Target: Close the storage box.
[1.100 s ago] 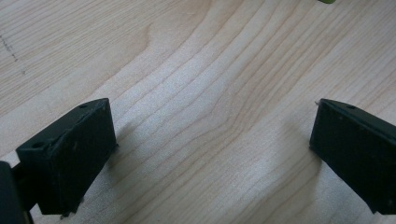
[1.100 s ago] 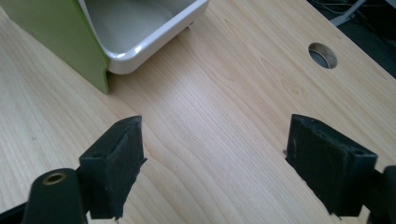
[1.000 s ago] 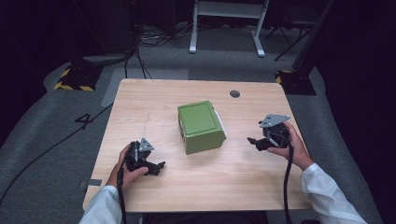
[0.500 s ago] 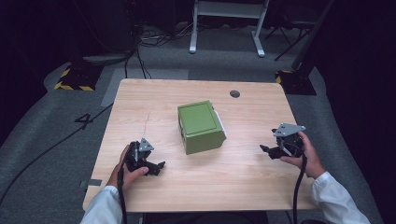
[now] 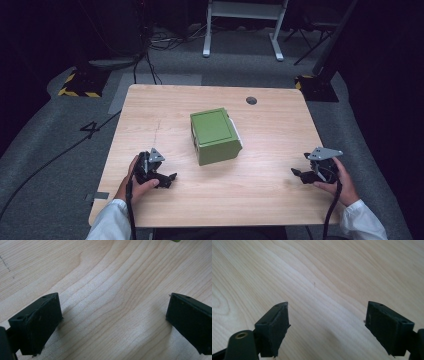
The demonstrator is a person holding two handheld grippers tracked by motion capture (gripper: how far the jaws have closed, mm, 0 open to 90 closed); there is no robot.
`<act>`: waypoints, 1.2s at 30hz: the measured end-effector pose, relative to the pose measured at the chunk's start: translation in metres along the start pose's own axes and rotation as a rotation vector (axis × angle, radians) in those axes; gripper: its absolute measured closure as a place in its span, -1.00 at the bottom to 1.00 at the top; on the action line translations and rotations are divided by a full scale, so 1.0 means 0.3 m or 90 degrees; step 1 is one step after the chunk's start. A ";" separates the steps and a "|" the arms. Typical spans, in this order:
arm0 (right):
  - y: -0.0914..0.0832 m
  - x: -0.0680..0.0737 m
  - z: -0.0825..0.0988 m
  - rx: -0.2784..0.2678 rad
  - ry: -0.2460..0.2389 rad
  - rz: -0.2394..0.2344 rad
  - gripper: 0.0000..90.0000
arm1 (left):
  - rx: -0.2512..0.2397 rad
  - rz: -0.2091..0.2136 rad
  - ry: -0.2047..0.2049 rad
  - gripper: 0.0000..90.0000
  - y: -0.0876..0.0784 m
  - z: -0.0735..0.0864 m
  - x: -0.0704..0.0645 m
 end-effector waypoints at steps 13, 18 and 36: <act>-0.007 -0.050 0.168 -0.022 0.109 -0.008 -0.62 | 0.000 -0.003 -0.001 -0.99 -0.001 0.001 0.000; -0.005 -0.058 0.190 -0.043 0.142 -0.017 -0.66 | 0.000 -0.003 -0.001 -0.99 -0.001 0.001 0.000; -0.001 -0.053 0.191 -0.052 0.148 -0.010 -0.67 | 0.000 -0.005 -0.004 -0.99 -0.002 0.002 -0.002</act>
Point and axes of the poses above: each handheld gripper's, and its own axes: y roughly forward along the jaws, z roughly out of its underside, x roughly to its left, the point moved 2 cm from there along y, roughly forward along the jaws, and after that the axes turned 4 degrees about -z, right-handed, at the moved point
